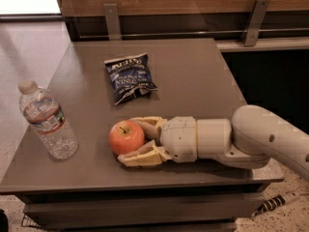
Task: Move apple near water bottle
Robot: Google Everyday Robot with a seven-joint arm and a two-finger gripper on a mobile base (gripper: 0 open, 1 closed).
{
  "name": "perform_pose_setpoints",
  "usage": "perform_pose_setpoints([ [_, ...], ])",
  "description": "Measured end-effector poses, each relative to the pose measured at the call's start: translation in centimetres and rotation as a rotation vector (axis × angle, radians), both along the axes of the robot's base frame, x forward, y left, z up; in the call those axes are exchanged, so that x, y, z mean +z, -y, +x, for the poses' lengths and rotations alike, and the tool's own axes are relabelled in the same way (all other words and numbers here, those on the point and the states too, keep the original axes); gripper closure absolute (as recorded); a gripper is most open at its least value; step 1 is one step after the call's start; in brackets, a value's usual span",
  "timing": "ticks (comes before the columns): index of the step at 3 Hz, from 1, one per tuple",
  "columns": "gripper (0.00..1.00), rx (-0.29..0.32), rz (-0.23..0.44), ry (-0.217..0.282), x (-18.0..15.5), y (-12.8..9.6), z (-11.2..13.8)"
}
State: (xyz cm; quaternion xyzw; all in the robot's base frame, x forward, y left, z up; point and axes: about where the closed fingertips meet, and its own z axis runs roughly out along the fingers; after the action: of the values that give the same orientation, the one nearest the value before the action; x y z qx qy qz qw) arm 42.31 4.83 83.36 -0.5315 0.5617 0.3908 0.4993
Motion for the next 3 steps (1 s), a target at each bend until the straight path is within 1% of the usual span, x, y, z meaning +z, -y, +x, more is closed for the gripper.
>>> perform_pose_setpoints([
  [1,1.00,0.058,-0.009,0.011,-1.0,-3.1,0.4],
  [2,1.00,0.099,-0.012,0.022,-1.1,-4.9,0.7],
  [3,0.76,0.104,-0.012,0.023,-1.1,-5.1,0.5],
])
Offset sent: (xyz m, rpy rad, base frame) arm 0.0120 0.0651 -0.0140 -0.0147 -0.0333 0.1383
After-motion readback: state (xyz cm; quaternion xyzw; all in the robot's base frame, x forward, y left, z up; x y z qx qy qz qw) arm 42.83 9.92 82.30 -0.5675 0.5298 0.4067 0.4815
